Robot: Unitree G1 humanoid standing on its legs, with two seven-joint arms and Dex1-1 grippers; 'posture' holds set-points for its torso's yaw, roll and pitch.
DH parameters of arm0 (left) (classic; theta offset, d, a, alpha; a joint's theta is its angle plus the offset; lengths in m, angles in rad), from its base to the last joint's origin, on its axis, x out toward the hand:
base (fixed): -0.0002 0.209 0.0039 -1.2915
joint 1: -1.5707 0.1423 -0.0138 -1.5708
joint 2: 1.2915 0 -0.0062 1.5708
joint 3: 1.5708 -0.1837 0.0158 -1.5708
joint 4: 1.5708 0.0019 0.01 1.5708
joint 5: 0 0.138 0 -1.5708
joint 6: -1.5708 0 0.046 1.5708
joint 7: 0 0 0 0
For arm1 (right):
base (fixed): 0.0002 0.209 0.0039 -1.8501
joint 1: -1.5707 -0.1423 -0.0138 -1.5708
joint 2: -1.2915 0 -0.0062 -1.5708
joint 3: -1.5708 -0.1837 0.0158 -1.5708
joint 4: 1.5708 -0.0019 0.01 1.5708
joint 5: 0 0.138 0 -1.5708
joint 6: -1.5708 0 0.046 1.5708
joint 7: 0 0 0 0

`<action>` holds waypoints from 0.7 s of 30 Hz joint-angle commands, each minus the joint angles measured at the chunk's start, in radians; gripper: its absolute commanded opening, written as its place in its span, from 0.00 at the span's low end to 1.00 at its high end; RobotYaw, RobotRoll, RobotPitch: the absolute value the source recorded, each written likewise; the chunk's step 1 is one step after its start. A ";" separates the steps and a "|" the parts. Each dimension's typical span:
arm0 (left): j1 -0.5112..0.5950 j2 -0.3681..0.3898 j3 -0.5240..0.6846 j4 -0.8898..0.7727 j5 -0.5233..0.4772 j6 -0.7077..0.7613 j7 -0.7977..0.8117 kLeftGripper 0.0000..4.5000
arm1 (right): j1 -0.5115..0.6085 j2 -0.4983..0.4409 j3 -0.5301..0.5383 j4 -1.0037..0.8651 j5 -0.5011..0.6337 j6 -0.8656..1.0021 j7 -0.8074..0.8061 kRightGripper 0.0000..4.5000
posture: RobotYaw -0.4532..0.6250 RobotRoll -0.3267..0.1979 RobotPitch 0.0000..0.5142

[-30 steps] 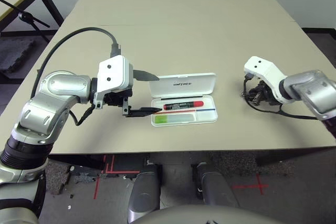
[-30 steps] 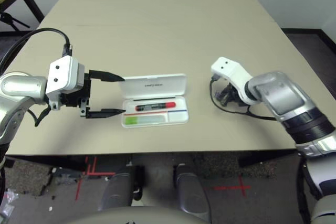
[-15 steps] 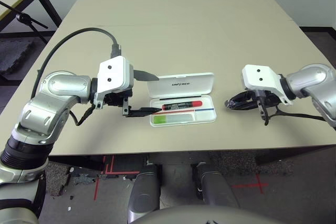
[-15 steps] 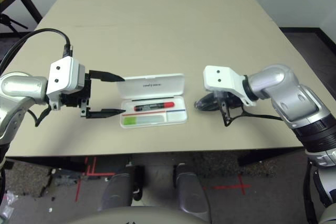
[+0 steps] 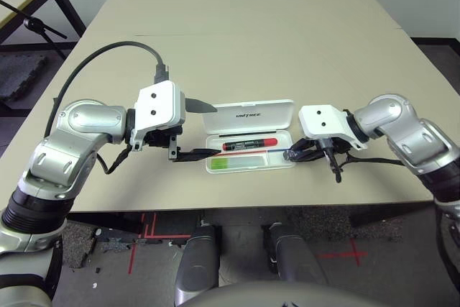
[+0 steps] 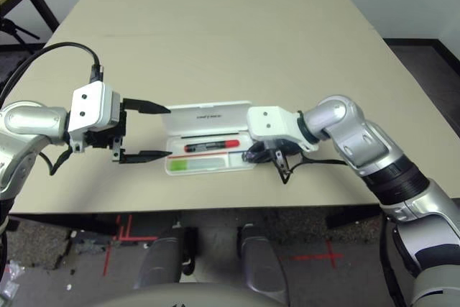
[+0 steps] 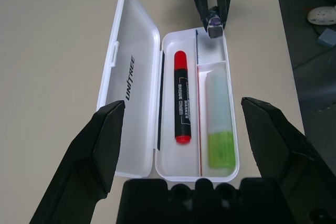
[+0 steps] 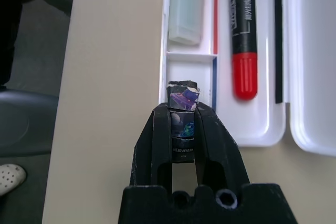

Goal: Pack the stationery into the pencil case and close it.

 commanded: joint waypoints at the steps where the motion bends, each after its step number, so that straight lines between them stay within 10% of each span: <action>1: 0.014 0.011 -0.006 -0.025 0.007 0.008 0.009 1.00 | -0.008 0.011 0.009 0.012 -0.020 -0.011 0.004 0.07 | 0.50 0.62 0.23; 14: 0.014 0.015 -0.007 -0.022 0.011 0.008 0.012 1.00 | -0.009 0.060 -0.007 0.034 -0.047 -0.057 -0.010 0.07 | 0.50 0.62 0.23; 21: 0.008 0.011 -0.013 -0.019 0.014 0.005 0.012 1.00 | -0.015 0.062 -0.046 0.013 0.001 -0.058 0.003 0.69 | 0.49 0.62 0.22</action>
